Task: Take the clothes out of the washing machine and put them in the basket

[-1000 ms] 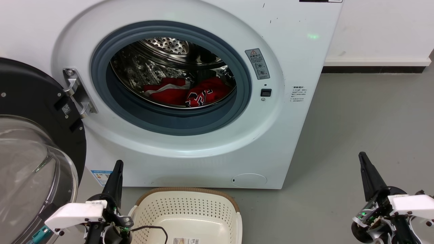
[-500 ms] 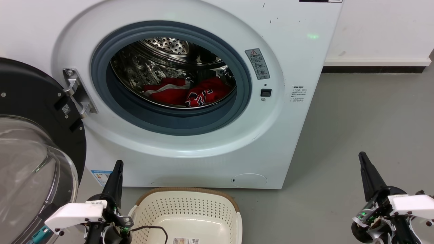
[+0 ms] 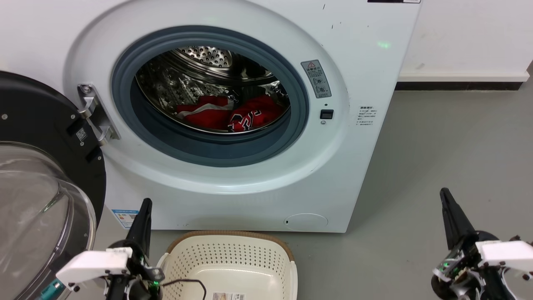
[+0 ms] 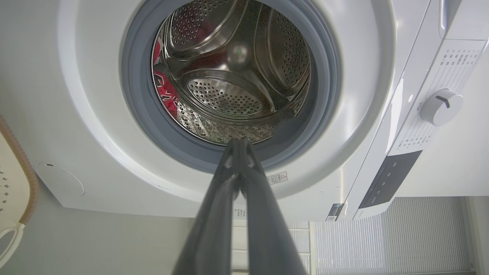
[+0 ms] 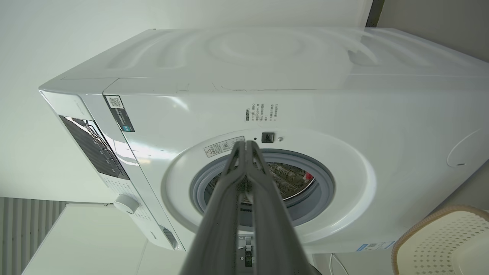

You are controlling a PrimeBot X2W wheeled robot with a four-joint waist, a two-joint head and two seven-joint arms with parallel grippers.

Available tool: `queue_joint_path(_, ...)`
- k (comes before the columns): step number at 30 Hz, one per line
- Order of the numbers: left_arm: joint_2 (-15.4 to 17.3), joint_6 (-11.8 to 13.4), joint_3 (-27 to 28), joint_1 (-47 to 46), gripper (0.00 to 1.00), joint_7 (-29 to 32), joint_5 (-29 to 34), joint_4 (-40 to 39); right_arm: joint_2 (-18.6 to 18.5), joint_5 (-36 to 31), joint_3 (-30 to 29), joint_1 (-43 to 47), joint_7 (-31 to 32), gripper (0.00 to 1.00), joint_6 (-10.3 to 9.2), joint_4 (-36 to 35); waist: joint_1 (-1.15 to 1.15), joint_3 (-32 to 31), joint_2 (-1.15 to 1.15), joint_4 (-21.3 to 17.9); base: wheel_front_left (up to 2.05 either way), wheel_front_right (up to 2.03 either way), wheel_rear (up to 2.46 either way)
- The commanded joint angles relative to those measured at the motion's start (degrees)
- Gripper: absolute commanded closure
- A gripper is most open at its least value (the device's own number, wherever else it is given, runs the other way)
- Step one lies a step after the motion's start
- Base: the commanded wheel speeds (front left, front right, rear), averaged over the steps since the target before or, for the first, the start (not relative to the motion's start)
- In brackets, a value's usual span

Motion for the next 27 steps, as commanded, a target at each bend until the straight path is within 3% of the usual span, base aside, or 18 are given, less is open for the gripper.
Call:
queue_joint_path(1,0.0,0.0,-0.1,0.1,0.00,0.0,0.0,0.3,0.0,0.0,0.0,0.1,0.0,0.00,0.00,0.2,0.01,0.0,0.00,0.0,0.00,0.00,0.00)
queue_joint_path(16,-0.1,0.0,0.1,2.3,0.00,-3.7,4.4,0.2,0.0,-4.7,0.1,2.1,-3.6,0.00,0.00,0.7,0.00,0.1,0.00,-0.2,0.00,0.00,0.00)
queue_joint_path(27,-0.1,0.7,4.1,2.0,0.00,-6.5,13.9,-1.5,0.0,-22.3,-1.8,2.2,-6.4,0.00,0.00,-2.9,0.00,0.3,0.00,-0.2,0.00,0.00,0.00)
